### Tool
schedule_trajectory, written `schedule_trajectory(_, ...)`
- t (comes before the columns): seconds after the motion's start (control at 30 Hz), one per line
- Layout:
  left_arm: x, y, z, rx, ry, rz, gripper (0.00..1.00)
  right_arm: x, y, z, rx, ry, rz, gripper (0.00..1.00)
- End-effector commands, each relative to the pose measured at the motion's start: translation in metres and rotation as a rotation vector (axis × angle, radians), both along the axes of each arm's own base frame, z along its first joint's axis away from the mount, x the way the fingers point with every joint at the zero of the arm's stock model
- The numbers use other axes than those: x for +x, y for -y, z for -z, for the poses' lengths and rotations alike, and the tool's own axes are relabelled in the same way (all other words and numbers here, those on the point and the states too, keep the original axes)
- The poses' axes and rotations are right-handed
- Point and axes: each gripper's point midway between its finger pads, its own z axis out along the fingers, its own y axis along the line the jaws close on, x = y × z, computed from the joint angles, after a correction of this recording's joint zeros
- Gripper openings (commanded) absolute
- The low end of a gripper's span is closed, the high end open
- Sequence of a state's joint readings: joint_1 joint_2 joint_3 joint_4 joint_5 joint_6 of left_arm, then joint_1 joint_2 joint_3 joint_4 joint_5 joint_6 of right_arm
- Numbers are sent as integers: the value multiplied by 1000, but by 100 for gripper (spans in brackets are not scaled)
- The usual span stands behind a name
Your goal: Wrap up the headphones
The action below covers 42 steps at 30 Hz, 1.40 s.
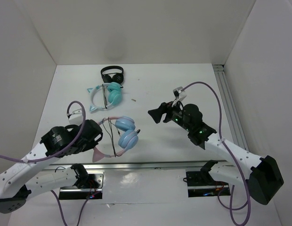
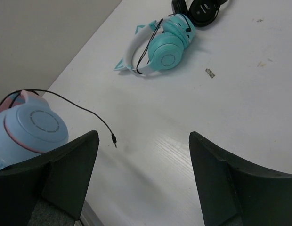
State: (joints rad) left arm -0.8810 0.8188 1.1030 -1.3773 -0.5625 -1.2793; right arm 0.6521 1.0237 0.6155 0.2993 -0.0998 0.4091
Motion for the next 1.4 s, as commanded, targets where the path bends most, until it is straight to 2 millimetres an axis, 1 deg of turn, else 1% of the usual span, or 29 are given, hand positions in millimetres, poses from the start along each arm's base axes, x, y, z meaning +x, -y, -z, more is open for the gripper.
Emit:
schedule_trajectory(0.0,-1,9,5,-16,-40,13,0,-4,4,-2,-22,10,4,84)
schedule_trajectory(0.13,9,15,17,29,-71,9,0,-3,4,-1,-40,27,1,84)
schedule_trajectory(0.2,28,13,23,50,-54,-22,0,-1,0,-1,-49,33,-11,84)
schedule_trajectory(0.27,44,-1,37,101,-79,-57,0,1,-5,7,-69,18,-34,84)
schedule_trajectory(0.3,62,6,38,64,-39,-52,0,1,-7,9,-69,15,-45,84)
schedule_trajectory(0.33,73,-8,45,90,-43,-71,0,2,-10,7,-69,27,-59,84)
schedule_trajectory(0.37,79,-14,58,100,-66,-71,0,0,-13,11,-82,24,-83,84)
schedule_trajectory(0.4,86,-7,64,50,-71,-43,0,-1,-16,12,-80,24,-99,84)
schedule_trajectory(0.43,102,-18,70,31,-51,-76,0,-3,-21,16,-94,33,-137,84)
schedule_trajectory(0.47,111,-18,72,10,-43,-76,0,-3,-21,16,-95,33,-138,84)
schedule_trajectory(0.5,115,-15,88,-8,-88,-59,0,-4,-22,19,-99,24,-147,84)
schedule_trajectory(0.57,131,-21,101,-4,-95,-74,0,-6,-26,13,-92,46,-178,84)
schedule_trajectory(0.6,133,-24,110,3,-123,-85,0,-6,-27,16,-97,38,-179,84)
schedule_trajectory(0.63,134,-25,127,8,-183,-92,0,-6,-28,13,-89,48,-187,84)
schedule_trajectory(0.67,138,-28,132,9,-191,-106,0,-9,-28,17,-92,40,-197,84)
schedule_trajectory(0.7,146,-26,139,-7,-180,-108,0,-9,-30,14,-83,53,-205,84)
schedule_trajectory(0.8,143,-28,164,-10,-233,-122,0,-14,-31,13,-75,60,-227,84)
schedule_trajectory(0.87,144,-30,169,-3,-232,-138,0,-16,-29,8,-69,69,-227,84)
schedule_trajectory(0.93,133,-36,181,21,-267,-167,0,-16,-27,5,-68,73,-216,84)
schedule_trajectory(0.97,133,-35,181,16,-266,-176,0,-18,-26,5,-67,75,-216,86)
schedule_trajectory(1.03,128,-36,179,36,-241,-193,8,-19,-25,4,-67,75,-216,86)
schedule_trajectory(1.07,119,-40,181,55,-265,-199,14,-20,-24,9,-72,67,-216,86)
schedule_trajectory(1.1,117,-40,179,55,-257,-225,27,-23,-24,5,-66,74,-228,86)
schedule_trajectory(1.17,116,-44,169,63,-229,-243,41,-23,-25,5,-59,66,-227,86)
schedule_trajectory(1.23,110,-46,164,73,-225,-261,57,-26,-26,0,-42,75,-237,94)
schedule_trajectory(1.27,109,-48,161,80,-219,-265,60,-26,-26,2,-40,60,-237,96)
schedule_trajectory(1.3,113,-49,149,75,-182,-270,62,-28,-24,1,-43,56,-237,98)
schedule_trajectory(1.33,109,-50,147,77,-187,-270,66,-28,-24,-2,-44,55,-237,100)
schedule_trajectory(1.37,114,-49,136,67,-160,-270,73,-26,-21,-7,-37,53,-207,100)
